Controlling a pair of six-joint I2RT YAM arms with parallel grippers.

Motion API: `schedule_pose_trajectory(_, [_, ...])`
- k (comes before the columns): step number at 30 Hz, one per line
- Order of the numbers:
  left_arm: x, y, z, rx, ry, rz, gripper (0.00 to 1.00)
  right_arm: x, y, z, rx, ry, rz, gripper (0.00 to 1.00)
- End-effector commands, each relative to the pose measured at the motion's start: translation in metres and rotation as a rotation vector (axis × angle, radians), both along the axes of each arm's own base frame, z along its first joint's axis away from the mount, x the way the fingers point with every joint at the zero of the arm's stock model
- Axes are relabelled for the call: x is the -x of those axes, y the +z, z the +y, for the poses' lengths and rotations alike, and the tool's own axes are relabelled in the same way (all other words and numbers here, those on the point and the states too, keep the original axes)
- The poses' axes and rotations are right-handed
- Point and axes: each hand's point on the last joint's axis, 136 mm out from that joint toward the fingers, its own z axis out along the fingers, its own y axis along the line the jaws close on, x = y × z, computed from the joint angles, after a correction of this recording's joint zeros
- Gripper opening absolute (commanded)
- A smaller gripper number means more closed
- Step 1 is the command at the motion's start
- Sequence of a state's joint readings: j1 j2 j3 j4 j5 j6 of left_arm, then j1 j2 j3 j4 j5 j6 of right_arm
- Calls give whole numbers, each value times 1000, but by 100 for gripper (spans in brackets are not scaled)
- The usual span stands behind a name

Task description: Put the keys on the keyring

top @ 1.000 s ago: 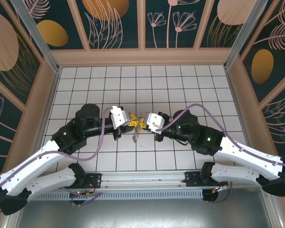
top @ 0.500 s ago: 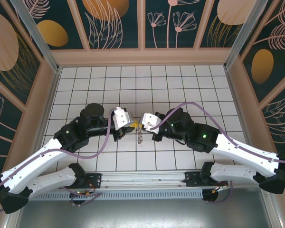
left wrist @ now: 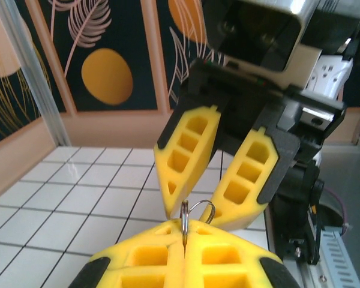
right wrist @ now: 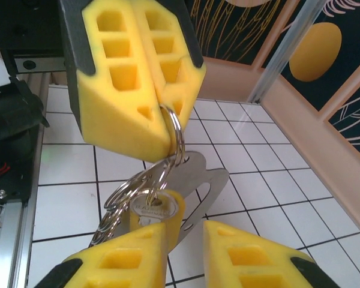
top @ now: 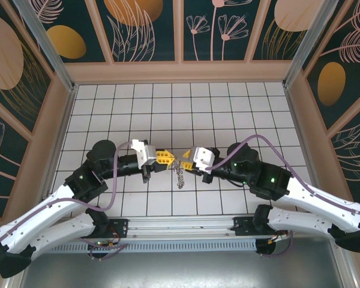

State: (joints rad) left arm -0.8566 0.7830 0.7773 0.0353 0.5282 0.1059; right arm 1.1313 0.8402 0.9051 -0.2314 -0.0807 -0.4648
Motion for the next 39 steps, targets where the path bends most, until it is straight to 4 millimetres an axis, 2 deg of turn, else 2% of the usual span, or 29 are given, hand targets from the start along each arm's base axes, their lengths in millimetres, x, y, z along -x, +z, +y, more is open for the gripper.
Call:
schedule_pose_trajectory(1, [10, 23, -1, 98, -54, -30, 0, 6, 12, 4, -70, 38, -3, 22])
schedule_pose_trajectory(10, [11, 18, -2, 108, -63, -15, 0, 12, 22, 9, -125, 85, -34, 24])
schedule_pose_trajectory(18, [13, 16, -3, 111, -80, -17, 0, 8, 9, 22, -92, 99, -18, 24])
schedule_pose_trajectory(28, [13, 14, -3, 113, -79, -24, 0, 19, 13, 18, -136, 150, -17, 29])
schedule_pose_trajectory(32, [14, 14, -3, 112, -84, -21, 0, 17, 16, 16, -155, 143, -22, 29])
schedule_pose_trajectory(39, [15, 16, -1, 119, -81, -26, 0, 9, 13, 15, -147, 106, -23, 12])
